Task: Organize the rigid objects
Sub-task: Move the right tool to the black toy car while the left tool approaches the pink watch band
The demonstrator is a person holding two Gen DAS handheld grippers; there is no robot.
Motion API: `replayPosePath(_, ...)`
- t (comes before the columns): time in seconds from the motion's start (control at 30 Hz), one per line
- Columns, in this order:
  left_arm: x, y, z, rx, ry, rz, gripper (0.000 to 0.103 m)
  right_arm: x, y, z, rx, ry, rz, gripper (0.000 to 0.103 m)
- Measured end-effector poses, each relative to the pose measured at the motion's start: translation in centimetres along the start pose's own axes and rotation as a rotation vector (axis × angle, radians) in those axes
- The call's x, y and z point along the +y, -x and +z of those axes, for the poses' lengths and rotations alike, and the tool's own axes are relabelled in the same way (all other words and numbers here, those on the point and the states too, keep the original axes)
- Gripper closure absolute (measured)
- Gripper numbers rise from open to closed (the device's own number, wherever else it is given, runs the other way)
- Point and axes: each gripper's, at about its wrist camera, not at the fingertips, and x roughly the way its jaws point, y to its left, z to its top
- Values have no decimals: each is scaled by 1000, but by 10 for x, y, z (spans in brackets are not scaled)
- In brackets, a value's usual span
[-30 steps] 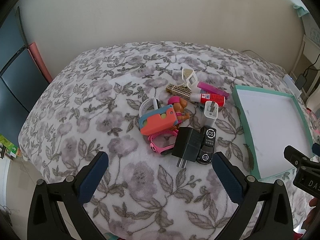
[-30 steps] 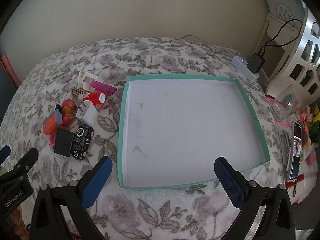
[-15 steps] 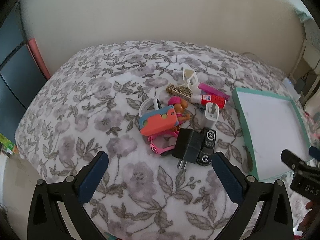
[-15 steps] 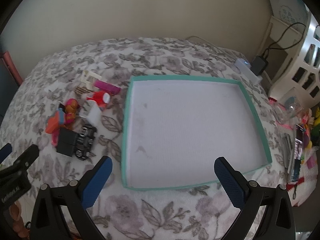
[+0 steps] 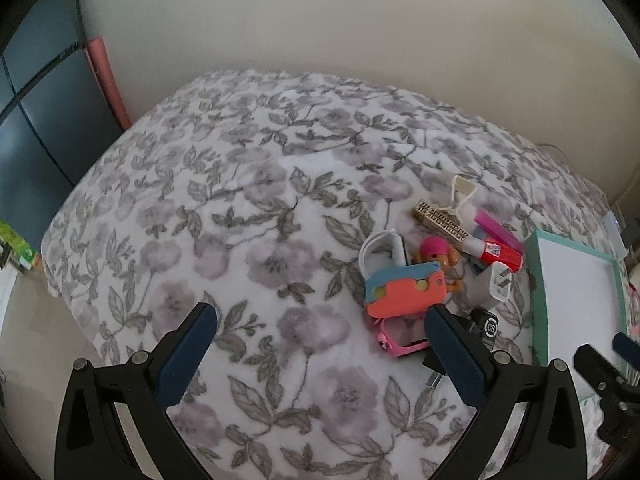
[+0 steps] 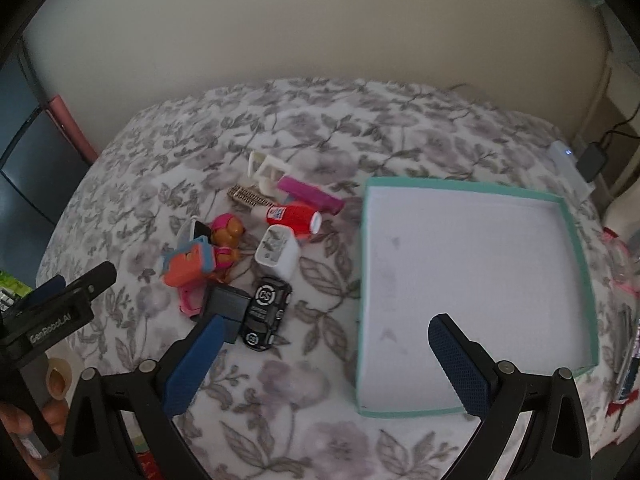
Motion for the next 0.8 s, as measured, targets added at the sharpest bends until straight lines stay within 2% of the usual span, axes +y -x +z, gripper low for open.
replayPosePath(0.23, -3, -38, -7, 102, 0, 7, 0, 14, -36, 7, 99, -34, 12, 0)
replayPosePath(0.57, -19, -87, -12, 197, -45, 25, 0, 25, -86, 7, 215, -17, -45, 7)
replayPosePath(0.8, -27, -109, -10, 227, -62, 30, 0, 34, -97, 11, 199, 43, -101, 8)
